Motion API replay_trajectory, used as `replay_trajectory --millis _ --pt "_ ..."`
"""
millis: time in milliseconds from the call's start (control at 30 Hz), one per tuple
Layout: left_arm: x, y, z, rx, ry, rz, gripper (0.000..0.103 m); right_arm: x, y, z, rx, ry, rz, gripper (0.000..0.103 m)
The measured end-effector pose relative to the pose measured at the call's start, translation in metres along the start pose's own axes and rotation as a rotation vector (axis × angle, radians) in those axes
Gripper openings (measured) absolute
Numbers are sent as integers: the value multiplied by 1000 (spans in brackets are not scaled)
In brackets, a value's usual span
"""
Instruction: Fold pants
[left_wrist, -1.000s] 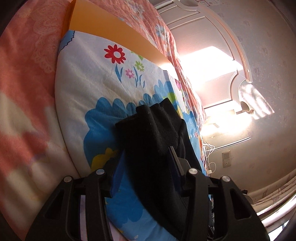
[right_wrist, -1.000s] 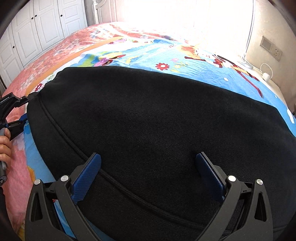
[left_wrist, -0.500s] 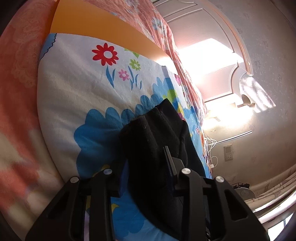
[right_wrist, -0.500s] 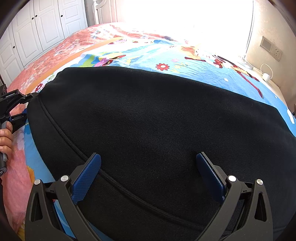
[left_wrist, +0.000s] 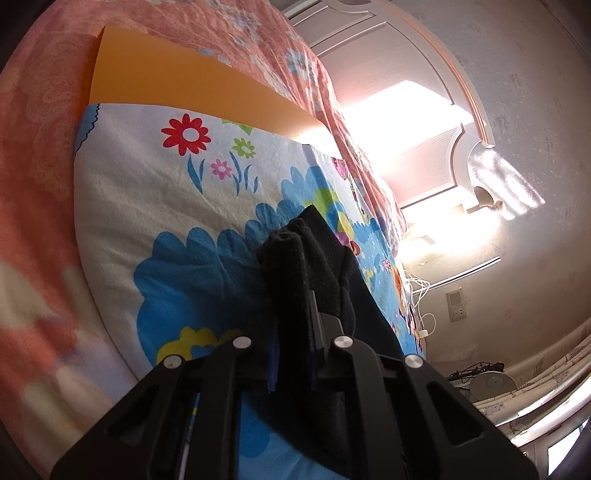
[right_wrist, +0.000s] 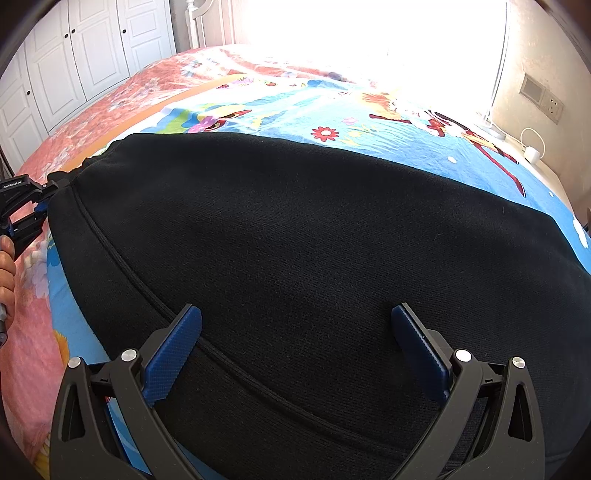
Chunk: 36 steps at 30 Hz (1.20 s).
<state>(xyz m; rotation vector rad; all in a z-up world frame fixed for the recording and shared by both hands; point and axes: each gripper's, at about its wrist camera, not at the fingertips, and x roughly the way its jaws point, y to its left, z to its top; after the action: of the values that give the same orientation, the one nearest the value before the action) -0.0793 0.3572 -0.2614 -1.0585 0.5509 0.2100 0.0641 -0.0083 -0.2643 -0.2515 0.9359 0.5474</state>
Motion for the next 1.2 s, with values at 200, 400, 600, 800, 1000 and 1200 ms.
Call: replay_trajectory --millis 200,400,600,800,1000,1200 --pt "-23 -91 -15 303 -76 141 11 -16 -40 8 142 47 212 98" --pt "-24 -233 -113 874 -173 318 11 -46 -134 -4 441 49 370 98" --pt "29 -293 -306 1458 -204 371 11 -69 -204 -21 618 3 395 98" --pt "82 -254 -387 1677 -99 455 11 -65 -221 -30 655 48 449 98" --pt "68 -259 -368 1590 -125 417 11 -36 -173 -7 569 212 663 98" --pt "56 -263 -366 1562 -160 384 11 3 -126 24 504 324 672 98"
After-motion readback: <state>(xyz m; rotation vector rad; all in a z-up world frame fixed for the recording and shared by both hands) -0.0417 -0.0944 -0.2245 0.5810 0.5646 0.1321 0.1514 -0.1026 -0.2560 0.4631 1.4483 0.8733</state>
